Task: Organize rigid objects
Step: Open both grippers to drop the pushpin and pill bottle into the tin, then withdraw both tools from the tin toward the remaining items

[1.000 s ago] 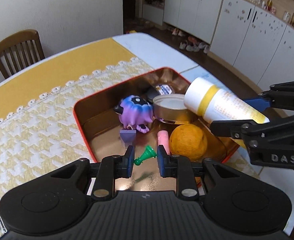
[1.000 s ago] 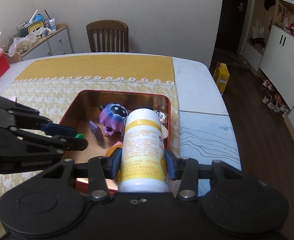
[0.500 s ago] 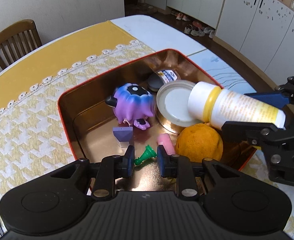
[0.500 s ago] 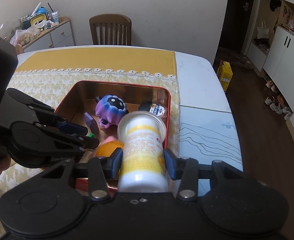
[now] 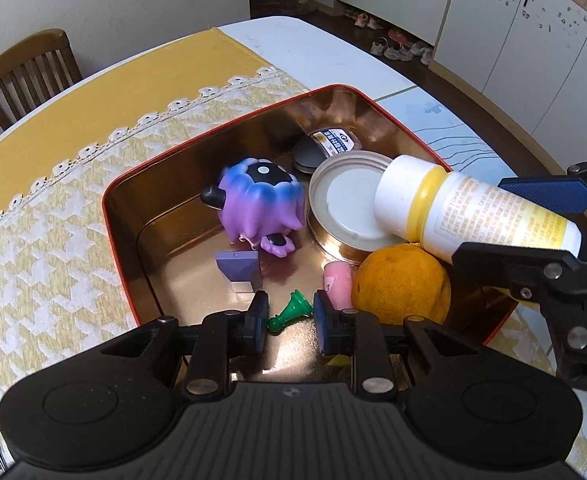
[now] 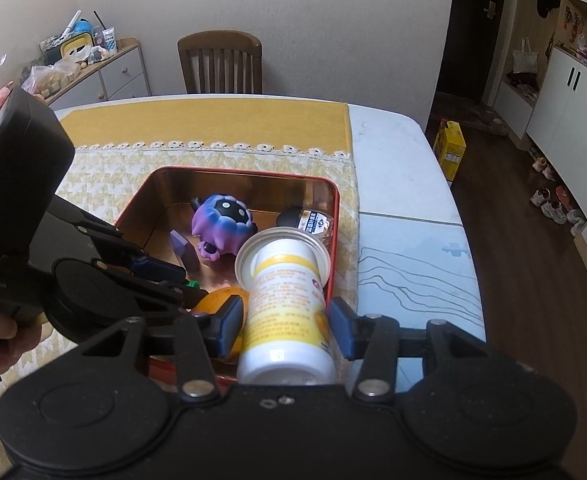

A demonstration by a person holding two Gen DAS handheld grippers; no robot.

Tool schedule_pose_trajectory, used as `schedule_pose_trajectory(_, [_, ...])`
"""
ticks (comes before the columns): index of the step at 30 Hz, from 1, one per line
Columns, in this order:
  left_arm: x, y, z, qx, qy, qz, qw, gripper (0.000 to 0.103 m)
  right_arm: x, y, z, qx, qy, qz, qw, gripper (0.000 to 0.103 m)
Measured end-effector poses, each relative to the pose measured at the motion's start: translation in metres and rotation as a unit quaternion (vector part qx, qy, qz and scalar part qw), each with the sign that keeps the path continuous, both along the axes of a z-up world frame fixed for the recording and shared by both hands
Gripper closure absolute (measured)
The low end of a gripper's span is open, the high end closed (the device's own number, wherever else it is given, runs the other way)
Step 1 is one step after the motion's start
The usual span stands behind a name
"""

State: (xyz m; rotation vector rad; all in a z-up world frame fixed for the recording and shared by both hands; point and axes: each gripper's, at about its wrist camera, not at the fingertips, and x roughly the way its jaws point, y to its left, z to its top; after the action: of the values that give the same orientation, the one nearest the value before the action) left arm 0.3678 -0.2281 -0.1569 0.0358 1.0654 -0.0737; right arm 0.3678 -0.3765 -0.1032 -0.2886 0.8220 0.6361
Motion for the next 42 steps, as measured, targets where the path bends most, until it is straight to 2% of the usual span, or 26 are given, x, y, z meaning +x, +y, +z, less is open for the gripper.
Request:
schedule_pose_trajectory(5, [-0.005,0.003,0.006,-0.01,-0.004,0.009,0.9999,0.079,-0.002,0.0,0.003,0.004,0.0,0.004,1.0,0.048])
schedule_pose_trajectory(10, [-0.012,0.009,0.012,-0.023,-0.01,0.014,0.9996,0.078,-0.006,-0.001,0.005,0.007,0.0,0.003,1.0,0.048])
schedule_pose_trajectory(12, [-0.016,0.01,0.016,-0.029,-0.014,0.014,0.9994,0.073,-0.007,-0.002,0.007,0.009,-0.003,0.003,1.0,0.047])
schedule_pose_trajectory(14, [-0.021,0.011,0.02,-0.034,-0.022,0.013,0.9991,0.07,-0.009,-0.003,0.008,0.012,-0.004,0.003,1.0,0.043])
schedule_pose_trajectory(17, [-0.028,0.013,0.028,-0.042,-0.036,0.011,0.9984,0.054,-0.012,-0.003,0.01,0.013,-0.004,0.005,1.0,0.039])
schedule_pose_trajectory(18, [-0.031,0.013,0.031,-0.042,-0.043,0.01,0.9982,0.053,-0.013,-0.003,0.011,0.012,-0.004,0.006,1.0,0.039])
schedule_pose_trajectory(24, [-0.047,0.018,0.046,-0.046,-0.067,0.011,0.9966,0.053,-0.019,-0.004,0.018,0.009,-0.024,0.004,1.0,0.034])
schedule_pose_trajectory(30, [-0.063,0.027,0.061,-0.06,-0.09,0.018,0.9939,0.053,-0.027,-0.005,0.029,0.017,-0.033,0.004,0.999,0.024])
schedule_pose_trajectory(42, [-0.1,0.061,0.084,-0.086,-0.129,0.033,0.9874,0.044,-0.053,0.015,0.05,0.055,-0.036,0.008,0.998,0.01])
